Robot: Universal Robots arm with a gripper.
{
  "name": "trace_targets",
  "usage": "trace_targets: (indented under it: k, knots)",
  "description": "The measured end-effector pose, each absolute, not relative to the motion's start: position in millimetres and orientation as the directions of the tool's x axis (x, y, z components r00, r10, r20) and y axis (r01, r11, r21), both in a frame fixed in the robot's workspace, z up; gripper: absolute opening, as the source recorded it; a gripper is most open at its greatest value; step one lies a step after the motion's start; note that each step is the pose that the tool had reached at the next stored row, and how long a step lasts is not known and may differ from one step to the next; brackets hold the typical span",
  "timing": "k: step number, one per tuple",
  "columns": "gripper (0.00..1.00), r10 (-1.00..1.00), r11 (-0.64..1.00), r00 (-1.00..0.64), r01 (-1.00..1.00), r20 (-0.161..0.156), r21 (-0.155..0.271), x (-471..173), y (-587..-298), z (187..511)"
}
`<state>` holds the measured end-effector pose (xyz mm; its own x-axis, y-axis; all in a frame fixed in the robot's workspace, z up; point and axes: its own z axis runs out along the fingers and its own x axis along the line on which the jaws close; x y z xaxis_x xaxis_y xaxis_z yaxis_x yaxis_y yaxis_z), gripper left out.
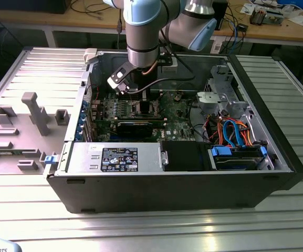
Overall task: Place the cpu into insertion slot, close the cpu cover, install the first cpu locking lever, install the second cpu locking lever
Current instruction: 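Place the cpu into insertion slot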
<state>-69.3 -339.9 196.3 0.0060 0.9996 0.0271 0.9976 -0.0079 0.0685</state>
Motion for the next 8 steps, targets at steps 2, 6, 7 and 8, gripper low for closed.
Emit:
trace_targets:
  k: [2, 6, 7, 8]
  knots:
    - [0.54, 1.0, -0.008, 0.006, 0.998, 0.027, 0.068, -69.3, -339.9, 196.2]
    - [0.54, 1.0, -0.008, 0.006, 0.998, 0.027, 0.069, -69.3, -339.9, 195.9]
    - [0.54, 1.0, -0.008, 0.006, 0.998, 0.027, 0.069, -69.3, -339.9, 195.8]
    - [0.54, 1.0, -0.008, 0.006, 0.998, 0.027, 0.069, -69.3, -339.9, 195.7]
